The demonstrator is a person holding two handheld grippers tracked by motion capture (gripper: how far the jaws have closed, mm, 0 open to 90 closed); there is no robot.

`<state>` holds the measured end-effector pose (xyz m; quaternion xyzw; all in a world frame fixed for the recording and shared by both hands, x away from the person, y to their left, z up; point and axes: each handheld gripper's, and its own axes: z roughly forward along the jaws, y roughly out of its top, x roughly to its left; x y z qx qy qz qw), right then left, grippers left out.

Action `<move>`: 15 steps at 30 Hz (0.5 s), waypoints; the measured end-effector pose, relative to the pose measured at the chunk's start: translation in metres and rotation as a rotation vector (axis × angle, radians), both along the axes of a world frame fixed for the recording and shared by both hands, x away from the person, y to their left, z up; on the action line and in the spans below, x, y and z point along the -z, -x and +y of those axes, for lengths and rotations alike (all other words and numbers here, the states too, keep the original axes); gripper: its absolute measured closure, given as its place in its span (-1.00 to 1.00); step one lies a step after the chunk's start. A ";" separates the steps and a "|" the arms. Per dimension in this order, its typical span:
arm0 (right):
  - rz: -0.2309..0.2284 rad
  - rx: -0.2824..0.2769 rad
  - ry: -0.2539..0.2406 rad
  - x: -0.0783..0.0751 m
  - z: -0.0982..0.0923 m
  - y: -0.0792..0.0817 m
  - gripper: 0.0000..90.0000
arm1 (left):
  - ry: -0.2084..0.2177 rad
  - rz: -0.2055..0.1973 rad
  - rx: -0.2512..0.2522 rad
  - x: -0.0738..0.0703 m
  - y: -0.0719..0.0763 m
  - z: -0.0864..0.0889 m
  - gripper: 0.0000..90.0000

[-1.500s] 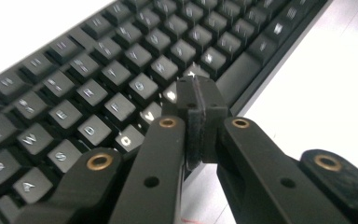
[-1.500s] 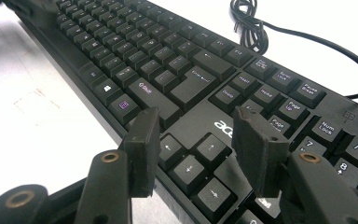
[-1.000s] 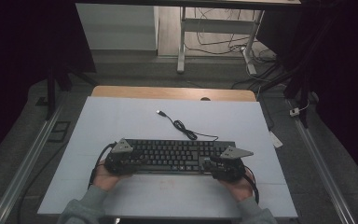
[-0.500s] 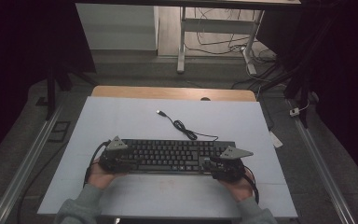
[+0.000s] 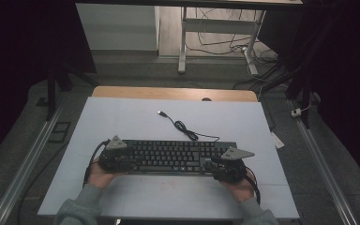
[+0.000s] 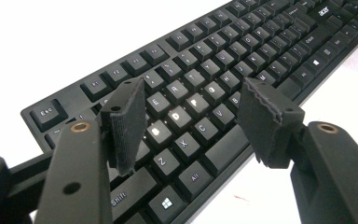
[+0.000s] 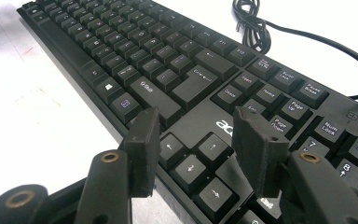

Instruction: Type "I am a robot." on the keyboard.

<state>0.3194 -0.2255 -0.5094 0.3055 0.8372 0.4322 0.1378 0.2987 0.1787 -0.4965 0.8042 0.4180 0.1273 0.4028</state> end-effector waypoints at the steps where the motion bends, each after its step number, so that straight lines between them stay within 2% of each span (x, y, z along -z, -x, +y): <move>1: 0.001 -0.002 -0.001 0.000 0.001 0.000 0.15 | 0.002 0.000 -0.003 0.000 0.000 0.000 -0.08; 5: 0.001 -0.004 -0.002 0.001 0.001 0.000 0.15 | -0.001 -0.003 -0.009 -0.001 -0.001 -0.001 -0.07; 15: -0.001 0.004 0.001 0.000 0.000 0.001 0.15 | -0.048 -0.002 0.015 -0.002 -0.016 -0.012 -0.05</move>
